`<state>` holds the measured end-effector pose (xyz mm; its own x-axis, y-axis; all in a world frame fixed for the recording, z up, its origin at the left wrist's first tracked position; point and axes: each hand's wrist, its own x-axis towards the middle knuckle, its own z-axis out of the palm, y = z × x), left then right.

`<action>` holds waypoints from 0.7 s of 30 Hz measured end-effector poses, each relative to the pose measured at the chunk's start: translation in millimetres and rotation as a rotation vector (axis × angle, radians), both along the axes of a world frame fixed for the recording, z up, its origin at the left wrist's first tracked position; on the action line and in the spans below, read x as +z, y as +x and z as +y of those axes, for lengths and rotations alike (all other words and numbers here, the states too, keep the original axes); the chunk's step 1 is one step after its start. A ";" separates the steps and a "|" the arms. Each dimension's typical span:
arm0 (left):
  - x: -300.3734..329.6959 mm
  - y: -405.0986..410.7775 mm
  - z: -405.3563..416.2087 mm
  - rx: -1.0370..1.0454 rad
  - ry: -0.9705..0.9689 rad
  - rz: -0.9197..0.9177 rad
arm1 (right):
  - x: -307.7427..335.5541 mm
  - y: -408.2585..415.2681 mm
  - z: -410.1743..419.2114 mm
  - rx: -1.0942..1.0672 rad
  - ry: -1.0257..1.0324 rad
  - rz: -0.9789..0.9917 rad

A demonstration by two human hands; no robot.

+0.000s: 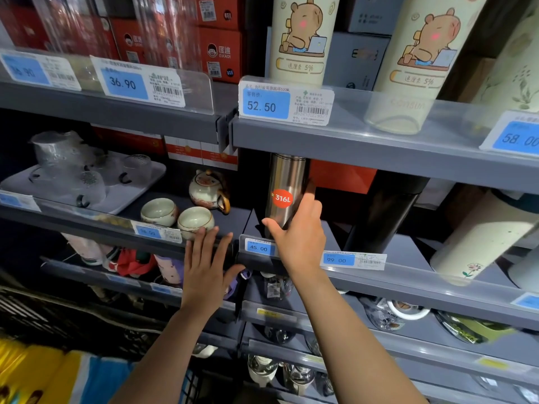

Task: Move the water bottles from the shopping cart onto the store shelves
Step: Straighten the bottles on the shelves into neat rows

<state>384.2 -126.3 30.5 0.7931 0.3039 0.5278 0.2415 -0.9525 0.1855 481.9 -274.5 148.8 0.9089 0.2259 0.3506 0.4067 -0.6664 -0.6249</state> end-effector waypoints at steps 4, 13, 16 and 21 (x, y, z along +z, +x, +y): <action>1.6 -1.3 -1.9 0.004 -0.017 0.024 | -0.8 -0.4 -0.6 0.009 0.013 0.003; 8.6 -3.2 -3.0 -0.004 -0.028 0.041 | 1.3 -2.9 -9.4 0.046 0.003 -0.004; 8.3 -3.7 -3.1 -0.008 -0.015 0.030 | -5.5 -7.1 -39.9 0.124 -0.109 -0.230; 6.6 -2.3 -4.4 -0.006 0.005 -0.023 | -35.7 -4.8 -115.1 0.167 -0.295 -0.429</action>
